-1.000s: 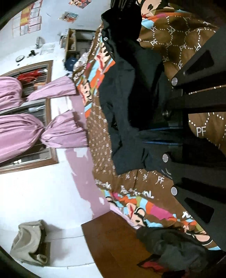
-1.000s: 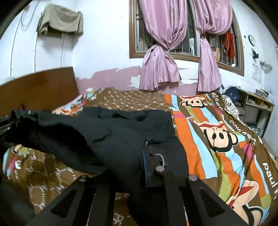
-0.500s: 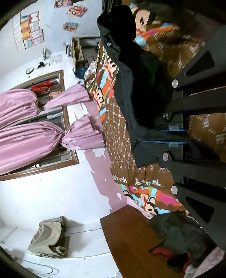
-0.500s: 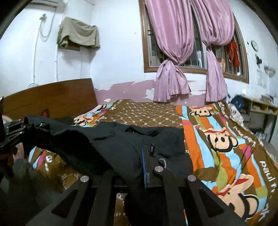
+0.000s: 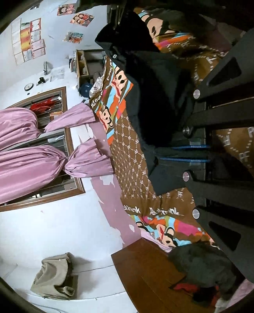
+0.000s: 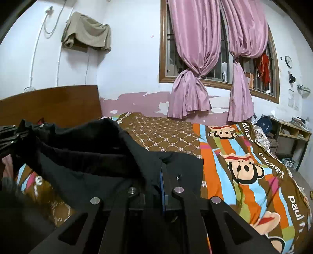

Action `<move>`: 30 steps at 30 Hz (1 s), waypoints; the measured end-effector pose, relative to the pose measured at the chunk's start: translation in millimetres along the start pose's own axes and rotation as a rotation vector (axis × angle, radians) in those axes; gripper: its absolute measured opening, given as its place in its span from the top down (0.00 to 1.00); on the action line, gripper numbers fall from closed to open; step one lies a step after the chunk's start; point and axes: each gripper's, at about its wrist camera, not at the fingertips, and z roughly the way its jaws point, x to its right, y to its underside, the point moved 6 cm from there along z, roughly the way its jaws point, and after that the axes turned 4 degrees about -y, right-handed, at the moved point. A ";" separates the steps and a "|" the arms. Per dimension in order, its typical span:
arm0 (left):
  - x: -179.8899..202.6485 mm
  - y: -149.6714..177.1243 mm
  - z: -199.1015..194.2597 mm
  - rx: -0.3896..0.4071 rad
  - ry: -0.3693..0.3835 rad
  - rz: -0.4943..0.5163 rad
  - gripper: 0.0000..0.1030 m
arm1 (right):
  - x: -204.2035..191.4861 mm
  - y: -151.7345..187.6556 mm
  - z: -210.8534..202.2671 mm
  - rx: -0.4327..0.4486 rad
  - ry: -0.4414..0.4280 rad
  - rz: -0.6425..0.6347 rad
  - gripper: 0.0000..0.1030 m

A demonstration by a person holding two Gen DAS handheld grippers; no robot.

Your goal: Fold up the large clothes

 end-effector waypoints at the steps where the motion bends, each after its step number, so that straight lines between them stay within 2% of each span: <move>1: -1.3 -5.5 7.3 0.007 -0.003 0.000 0.95 | 3.9 -3.5 6.0 0.005 0.003 0.003 0.93; 4: -9.1 -19.4 24.6 0.027 -0.017 -0.011 0.95 | 13.3 -14.5 31.2 0.026 0.015 0.005 0.93; 7: -24.1 -31.0 47.1 0.033 -0.012 -0.066 0.95 | 15.8 -21.5 53.4 0.033 0.028 -0.029 0.93; 13: -51.6 -43.7 97.4 -0.001 -0.001 -0.165 0.95 | 21.7 -28.3 95.2 0.011 0.040 -0.067 0.93; 18: -61.7 -41.8 141.0 -0.026 -0.021 -0.124 0.94 | 26.9 -22.2 127.7 -0.013 0.042 -0.078 0.93; 25: -64.7 -28.6 178.8 -0.043 -0.055 -0.086 0.94 | 35.8 -29.1 175.9 -0.031 0.078 -0.118 0.93; 30: -73.9 -29.8 222.7 -0.068 -0.085 -0.052 0.94 | 49.5 -35.4 235.4 -0.077 0.092 -0.116 0.93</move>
